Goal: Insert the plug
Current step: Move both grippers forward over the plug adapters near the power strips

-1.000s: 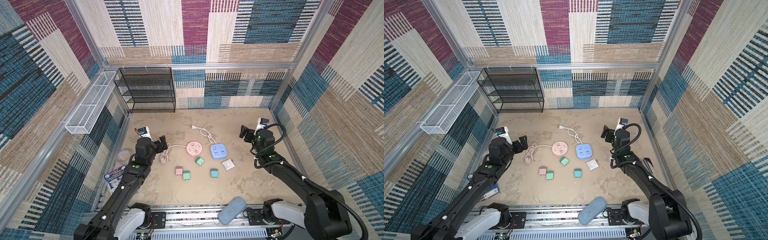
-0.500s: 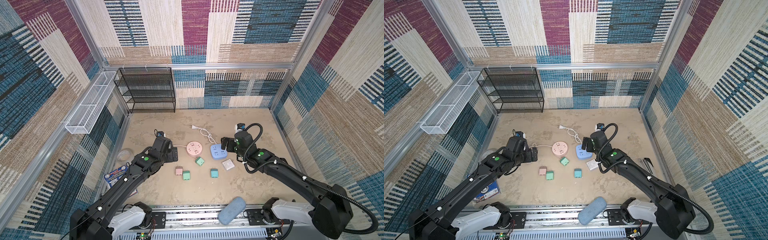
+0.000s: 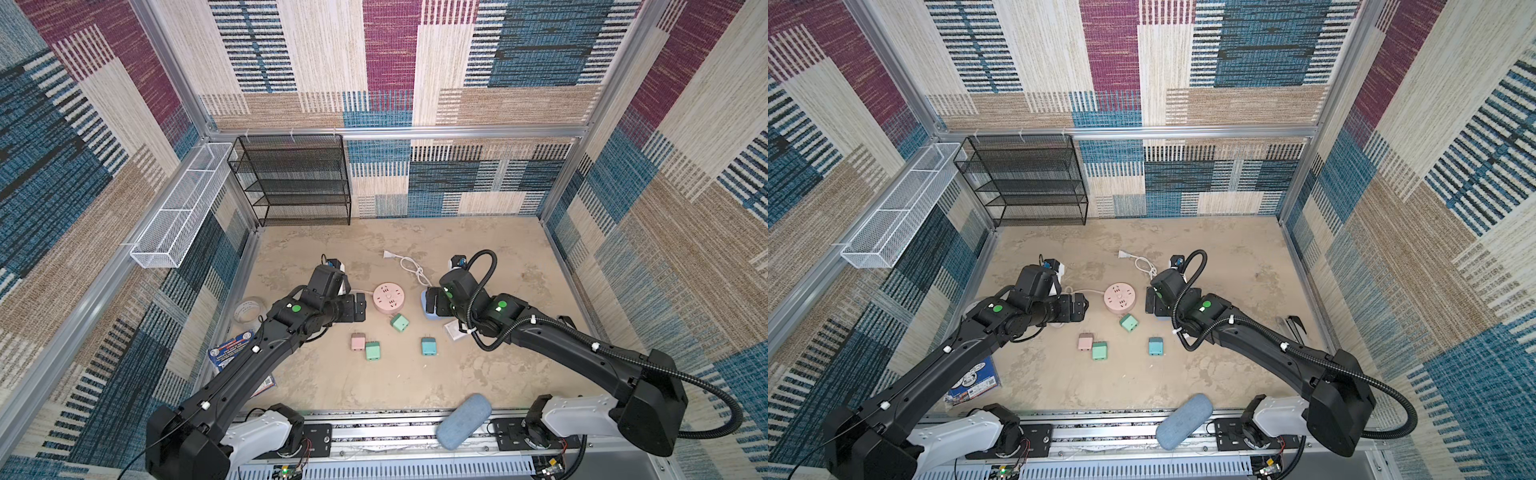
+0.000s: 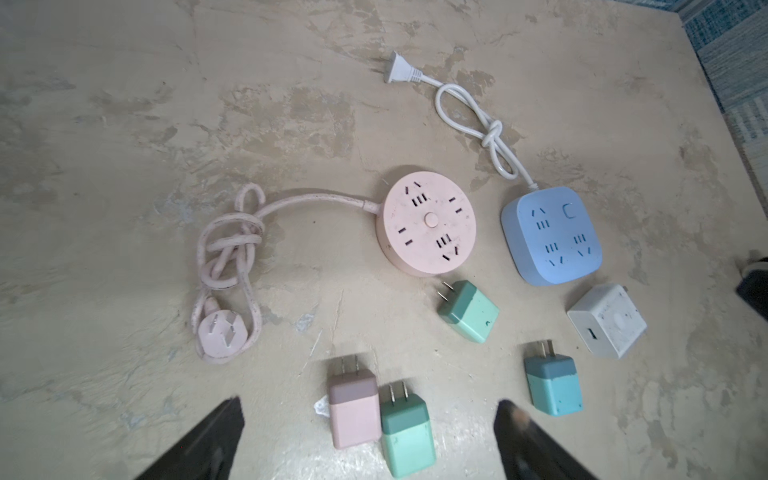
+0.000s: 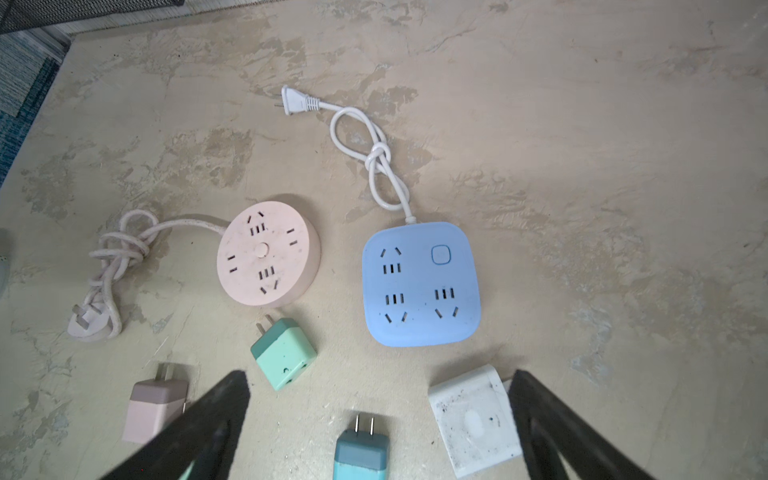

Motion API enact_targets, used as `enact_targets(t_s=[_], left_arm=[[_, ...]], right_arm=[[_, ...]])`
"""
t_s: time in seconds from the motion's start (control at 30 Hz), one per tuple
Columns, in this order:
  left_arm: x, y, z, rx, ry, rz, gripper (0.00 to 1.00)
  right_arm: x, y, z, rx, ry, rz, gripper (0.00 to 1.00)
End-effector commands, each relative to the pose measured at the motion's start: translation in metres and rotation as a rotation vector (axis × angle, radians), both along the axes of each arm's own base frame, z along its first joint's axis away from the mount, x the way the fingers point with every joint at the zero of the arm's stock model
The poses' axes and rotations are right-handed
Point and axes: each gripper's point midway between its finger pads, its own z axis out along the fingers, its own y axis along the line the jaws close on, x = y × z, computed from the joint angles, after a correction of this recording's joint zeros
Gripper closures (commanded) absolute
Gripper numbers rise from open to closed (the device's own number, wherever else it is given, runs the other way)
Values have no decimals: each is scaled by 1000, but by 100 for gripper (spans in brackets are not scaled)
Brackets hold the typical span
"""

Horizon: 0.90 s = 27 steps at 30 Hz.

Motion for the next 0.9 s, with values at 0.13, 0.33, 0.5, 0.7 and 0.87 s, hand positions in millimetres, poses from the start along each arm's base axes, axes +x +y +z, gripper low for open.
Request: enact_targets(t_s=[0.13,0.33,0.5,0.7,0.87], left_arm=[[-8,6,8,-8,-14,13,1],[-11,6,0,-58,9,64,1],[-13,-17,-4,-207,22,29,0],[-16,-29,-12,-203,69,-51,0],[-22,-20,-29,12,134,-42,2]], right_arm=[[-21,0,-13,3,97,-27,9],[-45,13,-33,36,171,-17,16],[-65,25,-56,32,232,-43,18],[-93,51,-75,37,284,-44,19],[-101,59,-82,47,290,-46,19]])
